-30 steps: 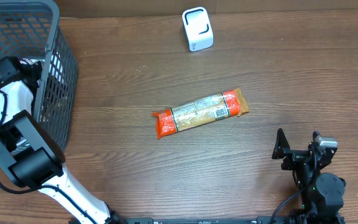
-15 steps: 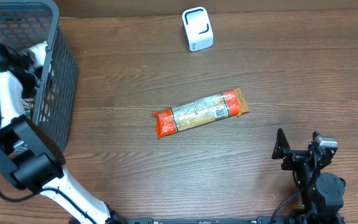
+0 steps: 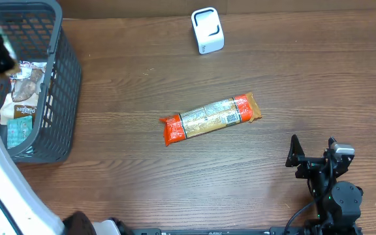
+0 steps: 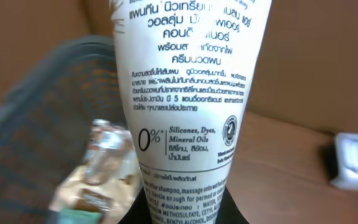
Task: Scan the item barcode
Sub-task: 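Grasp the white shampoo tube in the basket with the left gripper, then carry the white tube out and place it beside the snack package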
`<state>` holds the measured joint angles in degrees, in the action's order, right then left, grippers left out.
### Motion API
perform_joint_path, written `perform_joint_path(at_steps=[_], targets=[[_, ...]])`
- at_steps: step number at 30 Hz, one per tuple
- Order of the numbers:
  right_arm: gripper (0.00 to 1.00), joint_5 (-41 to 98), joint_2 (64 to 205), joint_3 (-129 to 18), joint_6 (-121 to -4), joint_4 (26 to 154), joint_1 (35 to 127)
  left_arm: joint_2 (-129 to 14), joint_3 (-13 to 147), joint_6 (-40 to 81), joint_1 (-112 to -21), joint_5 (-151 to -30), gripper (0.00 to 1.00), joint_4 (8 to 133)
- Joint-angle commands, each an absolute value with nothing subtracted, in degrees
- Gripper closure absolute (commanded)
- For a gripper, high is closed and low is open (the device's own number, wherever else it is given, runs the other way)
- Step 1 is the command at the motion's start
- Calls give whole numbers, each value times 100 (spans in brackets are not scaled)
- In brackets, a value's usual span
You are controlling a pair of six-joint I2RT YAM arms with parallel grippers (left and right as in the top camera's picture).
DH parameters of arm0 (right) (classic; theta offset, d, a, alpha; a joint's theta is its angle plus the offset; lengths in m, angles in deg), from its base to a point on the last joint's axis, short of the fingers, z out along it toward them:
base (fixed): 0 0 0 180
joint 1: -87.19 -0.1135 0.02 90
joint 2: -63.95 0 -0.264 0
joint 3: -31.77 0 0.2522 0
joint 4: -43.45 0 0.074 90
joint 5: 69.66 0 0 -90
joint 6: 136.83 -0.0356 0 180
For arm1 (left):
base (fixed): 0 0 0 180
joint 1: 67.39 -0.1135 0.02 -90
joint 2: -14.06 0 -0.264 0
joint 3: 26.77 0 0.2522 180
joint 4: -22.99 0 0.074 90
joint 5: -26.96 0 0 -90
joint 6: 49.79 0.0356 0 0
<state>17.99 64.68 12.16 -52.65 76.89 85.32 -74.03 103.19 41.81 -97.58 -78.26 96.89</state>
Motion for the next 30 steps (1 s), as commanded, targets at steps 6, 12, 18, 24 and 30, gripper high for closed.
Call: perform_joint_path(at_steps=[6, 12, 18, 24, 30], targets=[[0, 1761, 6418, 1177, -5279, 7792, 8554, -7889, 10147, 5248, -7621, -8891, 96, 10622], [0, 1761, 6418, 1177, -5279, 7792, 8556, -8693, 9679, 4983, -6349, -8032, 96, 10939], [0, 1761, 6418, 1177, -5279, 7792, 8554, -9451, 8697, 3772, -5837, -6974, 95, 10701], [0, 1761, 6418, 1177, -5279, 7792, 8554, -9609, 7438, 2813, -5813, -6552, 96, 9925], [0, 1761, 6418, 1177, -5279, 7792, 8556, -9611, 6429, 2795, -5575, -6933, 96, 9239]])
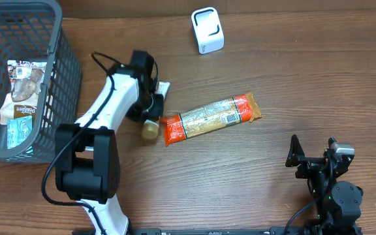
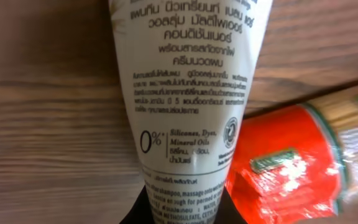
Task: Scan the item barcode
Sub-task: 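Carry the white tube out and place it beside the snack package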
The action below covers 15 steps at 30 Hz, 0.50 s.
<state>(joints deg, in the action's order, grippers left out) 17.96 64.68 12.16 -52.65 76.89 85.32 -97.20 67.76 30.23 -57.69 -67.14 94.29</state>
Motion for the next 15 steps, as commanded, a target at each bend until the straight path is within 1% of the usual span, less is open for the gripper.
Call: perform_joint_path(at_steps=[1, 2, 3, 4, 6, 7, 8, 9, 15], targets=[[0, 1761, 6418, 1177, -5279, 7792, 8554, -9609, 6322, 2798, -5501, -7029, 96, 9158], [0, 1761, 6418, 1177, -5279, 7792, 8554, -9611, 6258, 2795, -5437, -7086, 96, 9099], [0, 1761, 6418, 1177, -5279, 7792, 8554, -9611, 6197, 2795, -5358, -7164, 89, 9033], [0, 1761, 6418, 1177, -5279, 7792, 8554, -9611, 6162, 2795, -5289, -7193, 79, 8989], [0, 1761, 6418, 1177, -5279, 7792, 8556, -9611, 6149, 2793, -5138, -7217, 51, 8930], [0, 1761, 6418, 1177, -5279, 7792, 8554, -9609, 6151, 2791, -5081, -7217, 30, 8911], [0, 1761, 6418, 1177, -5279, 7792, 8554, -9606, 6160, 2771, -5028, -7212, 3, 8895], [0, 1761, 6418, 1177, -5279, 7792, 8554, -9606, 6182, 2769, -4980, -7217, 0, 8900], [0, 1761, 6418, 1177, -5279, 7792, 8556, -9473, 6840, 2736, -5004, -7184, 0, 9138]])
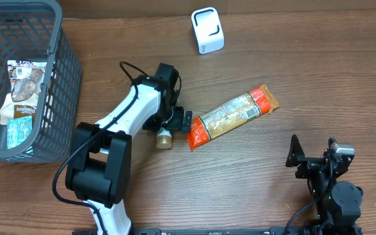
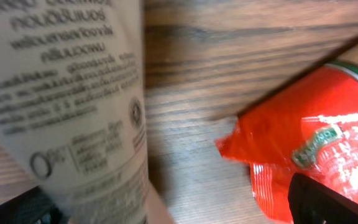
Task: Scan the item barcode
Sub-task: 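Carry the white tube out and place it beside the snack package, then return the left gripper into the basket toward the bread bag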
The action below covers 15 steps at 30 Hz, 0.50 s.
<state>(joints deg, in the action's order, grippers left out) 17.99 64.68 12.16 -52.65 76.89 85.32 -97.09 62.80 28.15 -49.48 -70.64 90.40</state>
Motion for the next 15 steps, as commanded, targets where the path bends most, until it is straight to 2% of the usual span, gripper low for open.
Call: perform_joint_path(at_steps=[1, 8, 15], targets=[[0, 1761, 6418, 1177, -5279, 7792, 8554, -9416, 7106, 2741, -5057, -7142, 0, 9250], [0, 1761, 6418, 1177, -5279, 7792, 8556, -8986, 9882, 3145, -5750, -6552, 0, 10299], [0, 1761, 6418, 1177, -5279, 7792, 8554, -8815, 12219, 3466, -7240, -5459, 0, 10756]])
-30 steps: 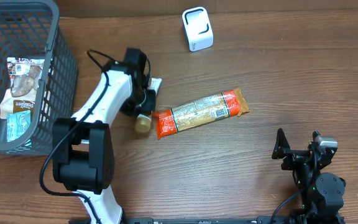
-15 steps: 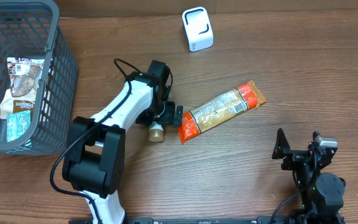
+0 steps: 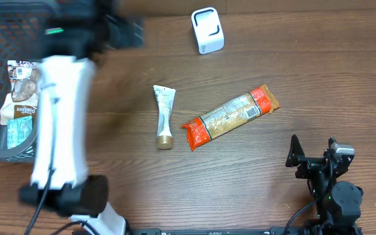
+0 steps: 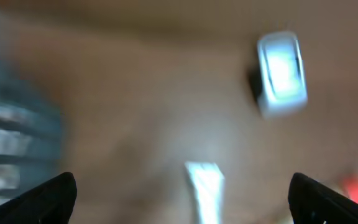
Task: Scan the item barcode
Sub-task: 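Return the left gripper into the basket toward the bread bag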
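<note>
A white tube with a gold cap lies free on the wooden table, cap toward the front; the blurred left wrist view shows the tube far below. Just to its right lies an orange snack pack. The white scanner stands at the back, and the left wrist view also catches this scanner. My left gripper is open and empty, raised high; overhead it is a dark blur at the back left. My right gripper rests open at the front right.
A grey mesh basket with packaged goods stands at the left edge, partly covered by my raised, blurred left arm. The right arm's base sits at the front right corner.
My left gripper was low on the table over the tube, jaws parting. It is now high up toward the back left, open and empty, and the tube lies uncovered. The snack pack has not moved.
My left gripper held the tube over the basket. Then it held it down at the snack pack's left end. Half a second ago the pack lay shifted right and turned, the tube on the table. Now the tube lies free and the gripper is raised.
</note>
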`<state>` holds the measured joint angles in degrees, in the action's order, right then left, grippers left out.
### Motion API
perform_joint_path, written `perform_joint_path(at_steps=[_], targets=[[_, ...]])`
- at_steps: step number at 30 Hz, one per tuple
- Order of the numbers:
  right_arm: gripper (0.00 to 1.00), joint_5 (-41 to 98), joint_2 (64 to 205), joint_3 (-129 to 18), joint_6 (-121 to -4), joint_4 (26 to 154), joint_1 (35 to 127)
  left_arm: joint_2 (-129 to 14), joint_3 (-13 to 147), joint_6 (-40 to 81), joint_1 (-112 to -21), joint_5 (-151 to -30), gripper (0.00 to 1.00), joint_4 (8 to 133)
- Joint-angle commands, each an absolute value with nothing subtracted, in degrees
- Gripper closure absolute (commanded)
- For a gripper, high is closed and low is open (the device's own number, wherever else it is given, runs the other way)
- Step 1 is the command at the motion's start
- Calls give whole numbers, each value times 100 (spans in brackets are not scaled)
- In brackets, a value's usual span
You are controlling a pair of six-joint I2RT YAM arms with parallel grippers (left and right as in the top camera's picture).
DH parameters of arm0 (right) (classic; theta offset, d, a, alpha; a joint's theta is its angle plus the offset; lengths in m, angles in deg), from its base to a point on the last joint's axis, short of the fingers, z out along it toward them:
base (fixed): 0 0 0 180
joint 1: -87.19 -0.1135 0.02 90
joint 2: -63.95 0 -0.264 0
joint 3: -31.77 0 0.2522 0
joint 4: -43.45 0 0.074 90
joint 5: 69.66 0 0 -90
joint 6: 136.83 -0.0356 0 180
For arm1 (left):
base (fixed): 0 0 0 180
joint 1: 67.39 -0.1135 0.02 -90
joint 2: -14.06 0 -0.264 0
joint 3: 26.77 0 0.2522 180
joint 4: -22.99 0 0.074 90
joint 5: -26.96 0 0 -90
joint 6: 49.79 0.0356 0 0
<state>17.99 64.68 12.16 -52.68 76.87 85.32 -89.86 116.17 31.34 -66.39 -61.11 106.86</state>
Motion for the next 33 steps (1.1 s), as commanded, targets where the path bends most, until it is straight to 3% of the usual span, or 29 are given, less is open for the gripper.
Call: perform_joint_path(at_steps=[1, 9, 14, 24, 33], targets=[[0, 1761, 6418, 1177, -5279, 7792, 8556, -8815, 12352, 3567, -7516, -5444, 0, 10694], [0, 1761, 6418, 1177, -5279, 7792, 8556, -9174, 12310, 4153, -9262, -5409, 0, 10356], [0, 1761, 6418, 1177, -5279, 7792, 8554, -9478, 11770, 4157, -9863, -6220, 0, 9988], [0, 1761, 6418, 1177, -5279, 7792, 8554, -9943, 9900, 4334, -10152, -6272, 0, 8432], [0, 1761, 6418, 1177, -5279, 7792, 8554, -10883, 9471, 4800, -10150, -6480, 0, 7674]])
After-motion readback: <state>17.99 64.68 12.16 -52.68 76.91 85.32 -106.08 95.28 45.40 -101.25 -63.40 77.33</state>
